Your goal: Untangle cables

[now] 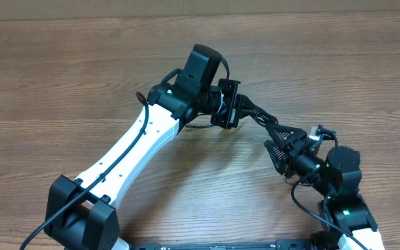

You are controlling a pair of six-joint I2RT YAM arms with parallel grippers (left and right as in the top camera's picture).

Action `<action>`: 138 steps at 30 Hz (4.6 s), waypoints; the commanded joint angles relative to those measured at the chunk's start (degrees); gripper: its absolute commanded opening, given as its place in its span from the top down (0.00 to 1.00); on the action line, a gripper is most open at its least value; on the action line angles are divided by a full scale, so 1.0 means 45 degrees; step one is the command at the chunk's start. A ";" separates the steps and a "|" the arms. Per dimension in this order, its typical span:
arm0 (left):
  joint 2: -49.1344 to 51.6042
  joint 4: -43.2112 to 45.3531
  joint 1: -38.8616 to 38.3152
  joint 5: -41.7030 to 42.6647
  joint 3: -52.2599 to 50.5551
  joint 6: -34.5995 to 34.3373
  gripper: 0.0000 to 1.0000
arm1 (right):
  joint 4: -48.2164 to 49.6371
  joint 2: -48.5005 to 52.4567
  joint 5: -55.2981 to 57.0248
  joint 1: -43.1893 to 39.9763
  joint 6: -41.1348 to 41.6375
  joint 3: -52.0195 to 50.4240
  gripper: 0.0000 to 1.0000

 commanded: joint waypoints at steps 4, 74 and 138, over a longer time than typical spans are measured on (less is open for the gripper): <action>-0.0272 0.0102 -0.0291 -0.0053 0.0282 -0.0078 0.96 | 0.1093 0.0510 0.0675 0.0058 0.1719 0.0175 0.32; -0.0272 0.0427 -0.0350 -0.1647 0.0272 0.4711 0.94 | 0.1132 0.4352 -0.0860 0.0058 -0.1083 0.0175 0.75; 0.1583 -0.3449 -0.0379 -0.9457 0.0155 1.7694 0.00 | -0.1311 0.7936 0.5469 0.0058 -1.2084 0.2443 0.32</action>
